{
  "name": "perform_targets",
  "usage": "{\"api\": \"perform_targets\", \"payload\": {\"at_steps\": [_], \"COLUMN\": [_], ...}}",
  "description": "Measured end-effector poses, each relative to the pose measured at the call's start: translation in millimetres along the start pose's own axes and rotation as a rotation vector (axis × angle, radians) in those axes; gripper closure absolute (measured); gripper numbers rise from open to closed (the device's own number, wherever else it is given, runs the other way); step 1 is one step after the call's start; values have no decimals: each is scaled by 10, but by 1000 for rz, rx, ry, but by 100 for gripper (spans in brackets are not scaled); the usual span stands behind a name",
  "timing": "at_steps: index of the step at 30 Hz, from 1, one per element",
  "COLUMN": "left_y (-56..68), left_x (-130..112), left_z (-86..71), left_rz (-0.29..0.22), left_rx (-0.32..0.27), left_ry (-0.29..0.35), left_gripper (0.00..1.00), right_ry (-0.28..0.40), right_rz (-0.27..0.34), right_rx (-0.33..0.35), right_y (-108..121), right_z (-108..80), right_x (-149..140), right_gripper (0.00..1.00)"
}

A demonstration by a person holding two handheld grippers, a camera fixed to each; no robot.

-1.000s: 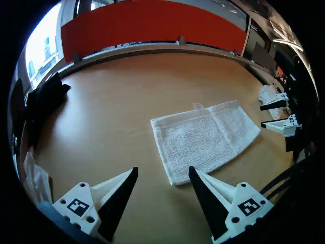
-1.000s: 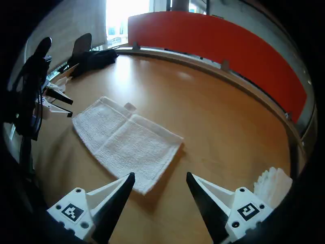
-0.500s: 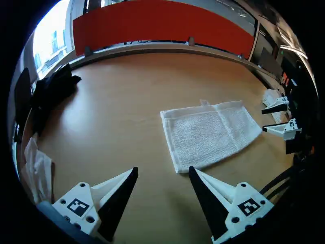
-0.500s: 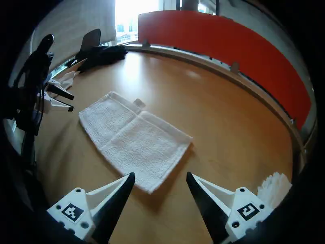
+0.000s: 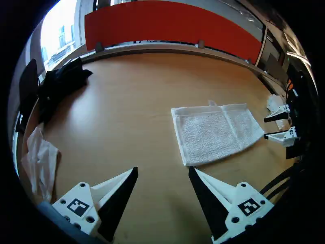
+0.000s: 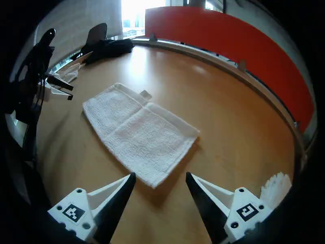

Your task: Fold towel

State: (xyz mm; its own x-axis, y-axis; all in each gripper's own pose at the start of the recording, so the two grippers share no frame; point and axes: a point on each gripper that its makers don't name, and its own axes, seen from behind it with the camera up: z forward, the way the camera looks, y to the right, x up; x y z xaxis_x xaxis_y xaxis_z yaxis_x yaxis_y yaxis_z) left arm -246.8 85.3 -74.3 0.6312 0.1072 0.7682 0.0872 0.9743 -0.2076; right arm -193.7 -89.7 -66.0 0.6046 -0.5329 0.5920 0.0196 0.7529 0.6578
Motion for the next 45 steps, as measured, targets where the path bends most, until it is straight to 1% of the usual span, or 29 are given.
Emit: {"api": "perform_targets", "payload": {"at_steps": [7, 15, 19, 20, 23, 27, 33, 37, 39, 43, 45], "left_y": [-75, -144, -163, -165, -171, -178, -186, -196, -197, -202, -205], "left_x": [-24, -60, -75, -80, -98, -121, -143, -148, -146, -153, -157], "left_z": [-77, -142, -161, -165, -175, -183, -194, -195, -198, -198, -196], "left_rz": [-11, -23, -25, -26, -30, -33, -34, -38, -38, -36, -37], "left_rx": [14, 25, 28, 29, 29, 29, 30, 31, 32, 34, 35], "left_ry": [1, 2, 3, 3, 1, -2, -4, -5, -4, -6, -7], "left_gripper": [8, 8, 8, 8, 8, 8, 8, 8, 8, 8, 8], "right_ry": [-20, -42, -48, -49, -53, -57, -59, -63, -63, -58, -53], "right_rz": [-19, -35, -40, -41, -46, -45, -39, -49, -52, -54, -52], "right_rx": [11, 33, 43, 44, 52, 63, 68, 76, 75, 75, 76], "right_y": [-28, -68, -85, -89, -103, -116, -109, -114, -111, -110, -109], "right_z": [21, 27, 32, 32, 33, 42, 40, 49, 52, 47, 43], "right_x": [-82, -140, -154, -155, -168, -183, -188, -196, -195, -178, -161], "right_gripper": [18, 38, 40, 42, 50, 68, 69, 80, 88, 95, 95]}}
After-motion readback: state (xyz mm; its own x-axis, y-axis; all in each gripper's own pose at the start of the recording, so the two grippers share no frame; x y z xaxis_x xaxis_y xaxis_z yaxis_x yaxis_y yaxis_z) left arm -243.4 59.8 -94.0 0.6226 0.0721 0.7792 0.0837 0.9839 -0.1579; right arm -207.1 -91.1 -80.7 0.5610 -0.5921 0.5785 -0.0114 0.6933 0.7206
